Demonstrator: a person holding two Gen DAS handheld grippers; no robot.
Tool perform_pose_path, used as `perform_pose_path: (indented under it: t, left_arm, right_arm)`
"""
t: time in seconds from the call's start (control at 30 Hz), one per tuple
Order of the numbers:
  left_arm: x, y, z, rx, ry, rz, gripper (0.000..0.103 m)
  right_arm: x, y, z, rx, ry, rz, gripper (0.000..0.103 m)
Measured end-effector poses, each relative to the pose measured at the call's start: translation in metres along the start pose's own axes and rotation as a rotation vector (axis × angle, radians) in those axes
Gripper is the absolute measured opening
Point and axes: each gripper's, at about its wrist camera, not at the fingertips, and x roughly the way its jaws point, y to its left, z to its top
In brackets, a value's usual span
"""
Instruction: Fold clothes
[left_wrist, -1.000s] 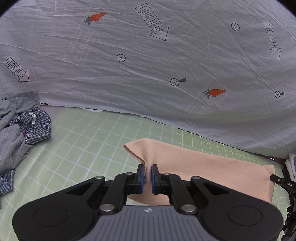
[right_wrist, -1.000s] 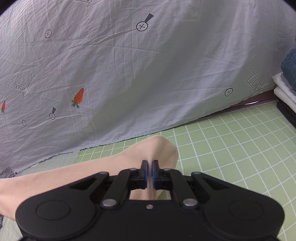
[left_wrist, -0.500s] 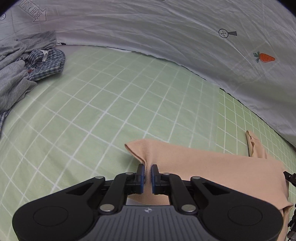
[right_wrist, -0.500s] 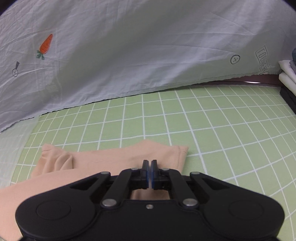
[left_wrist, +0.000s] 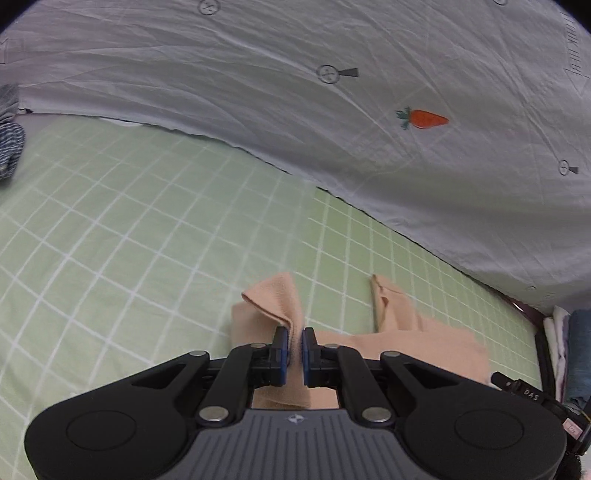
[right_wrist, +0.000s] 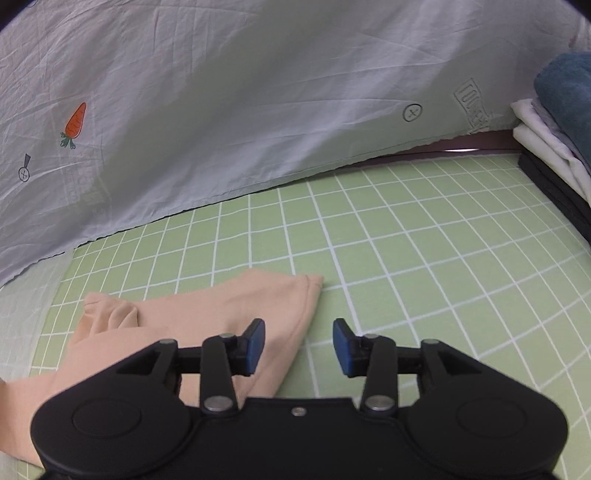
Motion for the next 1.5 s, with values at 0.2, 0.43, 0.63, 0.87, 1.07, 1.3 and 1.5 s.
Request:
perform_pose_path:
  t: [0.2,0.43,0.63,0.87,1.07,1.3,1.5]
  left_arm:
    - [0.026,-0.087,-0.043,0.144,0.219,-0.274,0.013]
    - [0.031,-0.120,-0.076,0.284,0.264,-0.135,0.071]
    - [0.015,-0.085,-0.061,0.219,0.190,0.039,0.081]
    - [0.005,-0.049,-0.057,0.121,0.182,0.127,0.081]
    - [0.003,-0.054,-0.053,0.146,0.176,0.100,0.081]
    - [-0.011,-0.072,-0.060,0.200,0.167,0.060,0.081]
    - [-0.041,-0.084,-0.079,0.217,0.149,0.031,0.081]
  right_arm:
    - [-0.041,-0.025,-0.031,0.029,0.016,-0.067,0.084]
    - [-0.067,-0.024,-0.051,0.038,0.001,-0.032,0.099]
    - [-0.067,0.017,-0.036,-0.080,-0.052,0.086,0.100]
    - [-0.062,0.066,-0.031,-0.204,-0.022,0.321,0.049]
    - [-0.053,0.079,-0.049,-0.240,0.051,0.298,0.036]
    - [-0.089,0.056,-0.058,-0.094,0.004,0.377,0.004]
    - [-0.124,0.046,-0.072,-0.064,0.009,0.399,0.004]
